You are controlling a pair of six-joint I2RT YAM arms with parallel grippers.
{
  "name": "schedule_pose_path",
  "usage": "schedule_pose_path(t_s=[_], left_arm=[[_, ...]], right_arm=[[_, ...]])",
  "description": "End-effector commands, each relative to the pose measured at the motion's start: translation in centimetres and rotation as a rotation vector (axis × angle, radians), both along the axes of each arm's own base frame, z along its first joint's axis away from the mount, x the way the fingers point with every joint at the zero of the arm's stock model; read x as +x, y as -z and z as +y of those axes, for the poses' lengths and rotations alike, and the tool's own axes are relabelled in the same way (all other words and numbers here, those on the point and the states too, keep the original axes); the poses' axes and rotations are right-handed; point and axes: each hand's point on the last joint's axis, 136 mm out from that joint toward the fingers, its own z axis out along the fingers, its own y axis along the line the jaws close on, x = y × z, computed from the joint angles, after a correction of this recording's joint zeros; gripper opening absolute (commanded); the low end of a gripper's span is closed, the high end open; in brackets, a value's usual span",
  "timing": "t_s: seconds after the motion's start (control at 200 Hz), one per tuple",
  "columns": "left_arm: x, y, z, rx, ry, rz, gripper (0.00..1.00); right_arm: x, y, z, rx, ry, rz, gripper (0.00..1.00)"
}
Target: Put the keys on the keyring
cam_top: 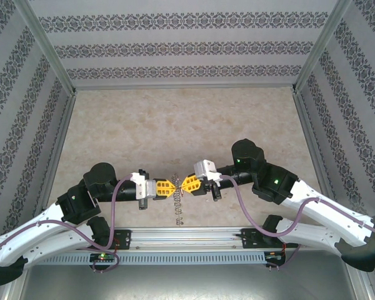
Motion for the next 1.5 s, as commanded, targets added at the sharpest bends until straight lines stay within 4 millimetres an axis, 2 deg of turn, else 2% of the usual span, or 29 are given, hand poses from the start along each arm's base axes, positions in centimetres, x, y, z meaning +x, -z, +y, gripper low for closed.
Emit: schedule_pose_path(t_s=[0.0,1.499], left_arm=[[0.2,-1.6,0.2,-0.046,-0.007,-0.054,0.0],[1.5,-0.8,-0.3,-0.003,-0.052,-0.059,0.0]], right_arm=[[-0.8,-2.0,-0.1,0.045,-0.054,-0.001,0.0],[-1.4,-2.0,0.4,0.05,-0.096,0.023,0.0]])
